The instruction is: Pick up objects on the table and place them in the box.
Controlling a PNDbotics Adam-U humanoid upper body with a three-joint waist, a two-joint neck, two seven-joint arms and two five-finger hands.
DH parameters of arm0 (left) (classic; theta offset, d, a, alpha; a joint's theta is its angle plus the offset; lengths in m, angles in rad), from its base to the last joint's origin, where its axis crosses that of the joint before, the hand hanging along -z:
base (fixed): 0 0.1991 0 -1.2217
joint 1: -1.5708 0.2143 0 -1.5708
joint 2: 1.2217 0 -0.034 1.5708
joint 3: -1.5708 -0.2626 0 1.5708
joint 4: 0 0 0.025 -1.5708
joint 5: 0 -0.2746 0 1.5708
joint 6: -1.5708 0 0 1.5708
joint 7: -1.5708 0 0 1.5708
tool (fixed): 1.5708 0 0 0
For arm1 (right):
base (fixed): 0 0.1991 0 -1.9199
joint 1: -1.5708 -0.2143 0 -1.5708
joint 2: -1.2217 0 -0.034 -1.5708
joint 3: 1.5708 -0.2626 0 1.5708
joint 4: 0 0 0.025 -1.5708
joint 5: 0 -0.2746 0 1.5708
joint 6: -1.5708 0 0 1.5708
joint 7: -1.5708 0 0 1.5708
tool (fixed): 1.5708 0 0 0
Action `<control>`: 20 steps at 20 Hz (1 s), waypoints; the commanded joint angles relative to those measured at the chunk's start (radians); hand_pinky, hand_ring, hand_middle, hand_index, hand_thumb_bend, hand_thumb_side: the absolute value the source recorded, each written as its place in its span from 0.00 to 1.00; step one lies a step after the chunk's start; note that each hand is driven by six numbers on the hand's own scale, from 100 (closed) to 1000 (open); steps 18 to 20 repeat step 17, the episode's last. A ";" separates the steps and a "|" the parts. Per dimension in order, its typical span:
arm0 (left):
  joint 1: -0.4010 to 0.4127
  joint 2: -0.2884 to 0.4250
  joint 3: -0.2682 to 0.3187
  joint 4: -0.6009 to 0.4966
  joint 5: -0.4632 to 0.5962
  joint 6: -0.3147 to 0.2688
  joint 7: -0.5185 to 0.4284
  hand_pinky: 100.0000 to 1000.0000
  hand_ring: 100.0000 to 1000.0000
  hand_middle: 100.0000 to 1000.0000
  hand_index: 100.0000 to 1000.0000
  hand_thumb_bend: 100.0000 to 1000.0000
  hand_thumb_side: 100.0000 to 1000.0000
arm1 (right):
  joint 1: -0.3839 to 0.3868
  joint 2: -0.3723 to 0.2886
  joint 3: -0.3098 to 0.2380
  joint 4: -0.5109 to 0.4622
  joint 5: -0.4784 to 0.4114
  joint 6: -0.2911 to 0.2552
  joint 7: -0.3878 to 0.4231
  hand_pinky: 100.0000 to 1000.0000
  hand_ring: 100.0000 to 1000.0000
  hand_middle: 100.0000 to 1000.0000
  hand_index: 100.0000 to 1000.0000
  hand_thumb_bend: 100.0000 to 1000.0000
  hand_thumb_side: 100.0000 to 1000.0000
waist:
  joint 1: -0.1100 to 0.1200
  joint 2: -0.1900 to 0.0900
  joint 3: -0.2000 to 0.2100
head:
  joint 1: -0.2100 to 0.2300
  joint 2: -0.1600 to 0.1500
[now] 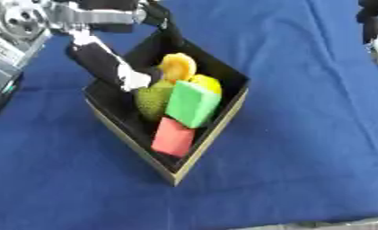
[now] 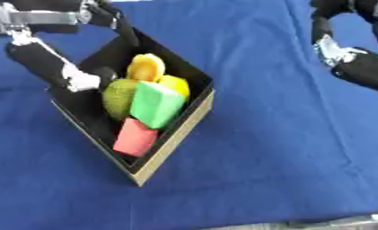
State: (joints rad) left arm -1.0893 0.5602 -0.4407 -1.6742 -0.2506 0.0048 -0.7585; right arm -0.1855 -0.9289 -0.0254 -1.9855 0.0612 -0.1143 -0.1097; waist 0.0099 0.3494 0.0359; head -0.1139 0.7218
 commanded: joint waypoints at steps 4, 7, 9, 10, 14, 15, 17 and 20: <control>0.028 0.075 0.138 -0.128 0.121 0.087 0.128 0.85 0.77 0.65 0.79 0.00 0.36 | 0.003 -0.022 -0.031 -0.014 -0.012 -0.006 -0.018 0.80 0.64 0.57 0.74 0.00 0.48 | -0.009 -0.031 0.007 | -0.011 0.005; 0.093 0.122 0.211 -0.192 0.139 0.125 0.270 0.86 0.77 0.66 0.81 0.00 0.44 | 0.007 -0.016 -0.040 -0.014 -0.016 -0.012 -0.030 0.80 0.64 0.57 0.74 0.00 0.48 | -0.012 -0.031 0.013 | -0.015 0.003; 0.162 0.159 0.271 -0.242 0.157 0.148 0.402 0.86 0.78 0.67 0.83 0.00 0.47 | 0.018 -0.005 -0.048 -0.014 -0.017 -0.019 -0.042 0.80 0.64 0.57 0.74 0.00 0.50 | -0.015 -0.029 0.017 | -0.018 0.000; 0.204 0.174 0.304 -0.268 0.171 0.160 0.478 0.87 0.78 0.67 0.83 0.00 0.49 | 0.025 0.004 -0.052 -0.014 -0.017 -0.025 -0.051 0.80 0.64 0.57 0.75 0.00 0.51 | -0.017 -0.028 0.019 | -0.018 -0.002; 0.369 0.185 0.426 -0.322 0.273 0.176 0.773 0.88 0.78 0.67 0.85 0.00 0.56 | 0.058 0.054 -0.073 -0.014 -0.026 -0.048 -0.103 0.81 0.63 0.57 0.75 0.00 0.59 | -0.027 -0.021 0.031 | -0.011 -0.013; 0.407 0.178 0.453 -0.324 0.302 0.163 0.834 0.88 0.78 0.67 0.85 0.00 0.56 | 0.064 0.070 -0.078 -0.014 -0.031 -0.056 -0.119 0.81 0.63 0.57 0.75 0.00 0.59 | -0.031 -0.018 0.033 | -0.010 -0.014; 0.471 0.159 0.498 -0.325 0.343 0.126 0.927 0.88 0.77 0.66 0.84 0.00 0.58 | 0.073 0.099 -0.087 -0.014 -0.039 -0.071 -0.149 0.81 0.64 0.58 0.75 0.00 0.59 | -0.037 -0.014 0.038 | -0.007 -0.015; 0.471 0.159 0.498 -0.325 0.343 0.126 0.927 0.88 0.77 0.66 0.84 0.00 0.58 | 0.073 0.099 -0.087 -0.014 -0.039 -0.071 -0.149 0.81 0.64 0.58 0.75 0.00 0.59 | -0.037 -0.014 0.038 | -0.007 -0.015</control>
